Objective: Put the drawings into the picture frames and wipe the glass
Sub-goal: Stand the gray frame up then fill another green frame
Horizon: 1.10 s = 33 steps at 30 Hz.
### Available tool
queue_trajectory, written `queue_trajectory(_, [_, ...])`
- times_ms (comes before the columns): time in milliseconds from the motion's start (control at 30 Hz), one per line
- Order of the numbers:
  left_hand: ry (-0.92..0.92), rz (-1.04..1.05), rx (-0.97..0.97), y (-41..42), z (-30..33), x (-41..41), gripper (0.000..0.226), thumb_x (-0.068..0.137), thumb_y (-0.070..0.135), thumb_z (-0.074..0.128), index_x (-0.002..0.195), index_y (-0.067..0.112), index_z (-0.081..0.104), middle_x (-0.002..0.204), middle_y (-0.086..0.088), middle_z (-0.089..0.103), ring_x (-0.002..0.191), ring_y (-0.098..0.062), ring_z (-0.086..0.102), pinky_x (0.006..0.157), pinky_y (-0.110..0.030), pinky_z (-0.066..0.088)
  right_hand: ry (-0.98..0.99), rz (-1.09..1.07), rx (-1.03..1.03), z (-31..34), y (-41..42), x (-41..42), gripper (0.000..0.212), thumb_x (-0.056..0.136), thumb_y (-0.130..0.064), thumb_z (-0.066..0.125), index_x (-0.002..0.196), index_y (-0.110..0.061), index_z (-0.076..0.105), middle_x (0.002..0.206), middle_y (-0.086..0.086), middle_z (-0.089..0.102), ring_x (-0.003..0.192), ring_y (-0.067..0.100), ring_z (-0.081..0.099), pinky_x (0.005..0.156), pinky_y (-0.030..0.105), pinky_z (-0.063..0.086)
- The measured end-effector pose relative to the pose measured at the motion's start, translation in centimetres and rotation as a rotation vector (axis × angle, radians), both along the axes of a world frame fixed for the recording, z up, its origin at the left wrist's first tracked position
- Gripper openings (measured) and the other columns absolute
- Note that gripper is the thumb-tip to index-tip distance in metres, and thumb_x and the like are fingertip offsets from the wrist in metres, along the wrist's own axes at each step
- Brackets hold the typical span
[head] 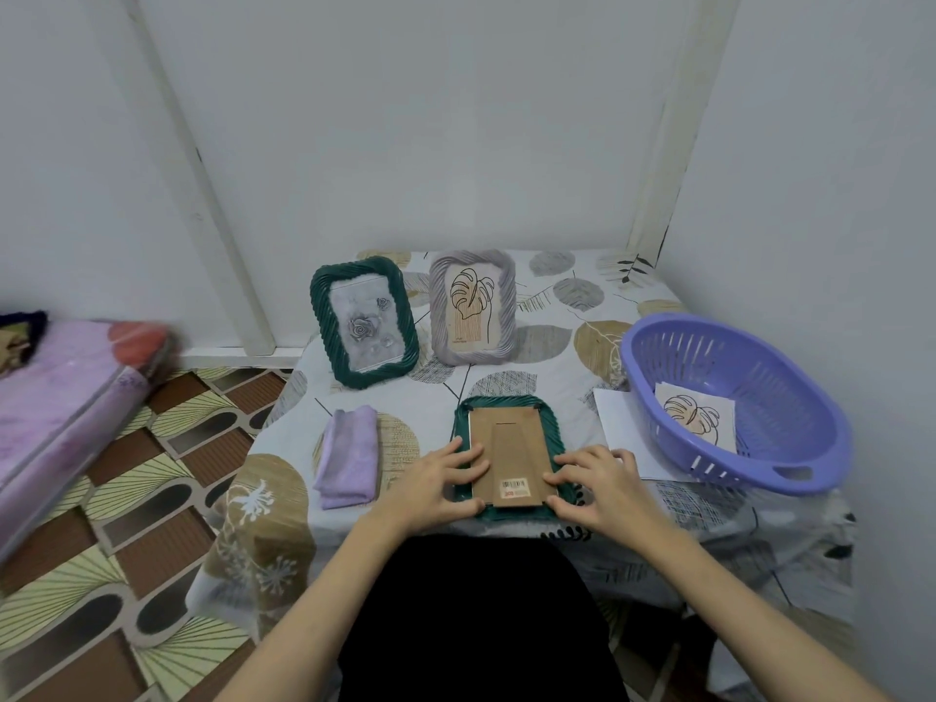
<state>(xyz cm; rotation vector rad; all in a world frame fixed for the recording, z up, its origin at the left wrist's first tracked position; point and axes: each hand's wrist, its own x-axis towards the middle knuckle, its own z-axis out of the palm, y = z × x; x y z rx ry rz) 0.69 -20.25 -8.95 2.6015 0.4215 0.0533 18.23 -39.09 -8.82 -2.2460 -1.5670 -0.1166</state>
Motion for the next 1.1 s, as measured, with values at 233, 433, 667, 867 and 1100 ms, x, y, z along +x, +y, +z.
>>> queue_trajectory(233, [-0.065, 0.046, -0.046, -0.5, -0.5, -0.1, 0.081, 0.067, 0.063, 0.026, 0.134, 0.023, 0.046, 0.149, 0.007, 0.032, 0.142, -0.011, 0.012, 0.116, -0.028, 0.015, 0.079, -0.063, 0.025, 0.1, 0.4, -0.3, 0.027, 0.080, -0.051, 0.049, 0.083, -0.035, 0.070, 0.105, -0.016, 0.065, 0.103, 0.009, 0.052, 0.083, 0.037, 0.028])
queue_trajectory(433, [-0.110, 0.094, -0.300, 0.0, -0.1, 0.1, 0.037, 0.095, 0.020, 0.048, 0.132, 0.017, 0.049, 0.149, 0.002, 0.033, 0.144, -0.015, 0.011, 0.119, -0.037, 0.011, 0.361, -0.100, -0.132, 1.6, 0.2, 0.3, 0.020, 0.090, -0.045, 0.050, 0.098, -0.042, 0.068, 0.120, -0.024, 0.055, 0.117, 0.007, 0.037, 0.095, 0.038, 0.022])
queue_trajectory(667, [-0.147, 0.087, -0.471, 0.7, -0.3, -0.1, 0.043, 0.083, 0.011, 0.066, 0.124, 0.019, 0.056, 0.145, 0.000, 0.040, 0.138, -0.004, 0.014, 0.117, -0.027, 0.011, 0.378, -0.066, -0.186, 2.0, -0.2, 0.2, 0.021, 0.085, -0.046, 0.058, 0.105, -0.046, 0.062, 0.128, -0.023, 0.050, 0.121, 0.009, 0.034, 0.099, 0.039, 0.022])
queue_trajectory(867, [-0.158, 0.108, -0.466, 0.7, -0.4, 0.1, 0.045, 0.080, 0.013, 0.069, 0.124, 0.018, 0.057, 0.144, 0.001, 0.042, 0.138, -0.004, 0.016, 0.116, -0.025, 0.012, 0.346, -0.069, -0.193, 2.1, -0.1, -0.1, 0.023, 0.083, -0.047, 0.059, 0.106, -0.045, 0.061, 0.129, -0.023, 0.048, 0.121, 0.009, 0.034, 0.098, 0.038, 0.022])
queue_trajectory(1100, [-0.127, 0.259, -0.258, 0.0, 0.0, 0.5, 0.058, 0.086, 0.024, 0.063, 0.139, 0.019, 0.040, 0.152, -0.006, 0.027, 0.144, -0.025, 0.016, 0.118, -0.035, 0.014, 0.364, -0.119, -0.223, 2.8, 0.3, -1.1, 0.029, 0.091, -0.041, 0.049, 0.119, -0.040, 0.055, 0.132, -0.014, 0.048, 0.123, 0.013, 0.033, 0.099, 0.041, 0.023])
